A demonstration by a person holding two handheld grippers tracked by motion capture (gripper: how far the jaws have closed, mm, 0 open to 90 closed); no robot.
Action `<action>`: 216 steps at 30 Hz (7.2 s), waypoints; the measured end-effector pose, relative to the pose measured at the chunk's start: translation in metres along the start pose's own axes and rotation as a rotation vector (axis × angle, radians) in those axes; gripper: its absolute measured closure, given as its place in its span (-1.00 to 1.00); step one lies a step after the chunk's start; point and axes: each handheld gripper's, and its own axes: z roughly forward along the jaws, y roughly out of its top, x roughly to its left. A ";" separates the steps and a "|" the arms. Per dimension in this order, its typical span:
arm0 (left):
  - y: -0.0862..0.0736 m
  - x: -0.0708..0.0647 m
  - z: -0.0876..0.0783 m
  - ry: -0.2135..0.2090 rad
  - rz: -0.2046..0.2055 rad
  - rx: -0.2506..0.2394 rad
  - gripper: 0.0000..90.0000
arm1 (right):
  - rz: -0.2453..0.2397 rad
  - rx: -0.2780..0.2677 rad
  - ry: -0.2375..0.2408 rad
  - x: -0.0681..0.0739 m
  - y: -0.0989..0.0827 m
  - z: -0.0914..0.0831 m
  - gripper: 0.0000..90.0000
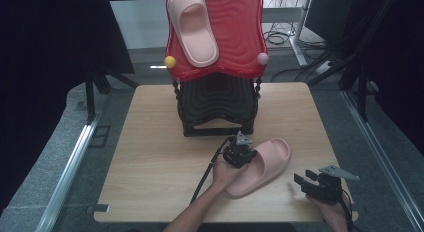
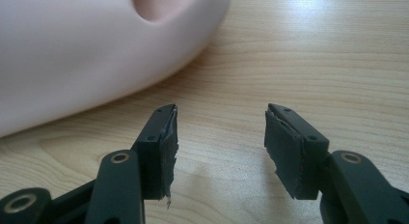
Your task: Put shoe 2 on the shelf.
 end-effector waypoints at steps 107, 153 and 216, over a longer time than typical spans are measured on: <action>0.179 0.032 -0.207 0.306 -0.046 -0.675 0.88 | 0.032 0.001 -0.011 0.003 0.001 0.001 -0.04; 0.307 0.077 -0.137 0.660 -0.181 -0.567 0.86 | 0.047 -0.061 0.010 0.004 0.010 -0.014 -0.07; 0.131 0.053 -0.216 0.111 0.066 -0.462 0.07 | 0.007 -0.030 0.007 0.019 0.009 -0.003 -0.07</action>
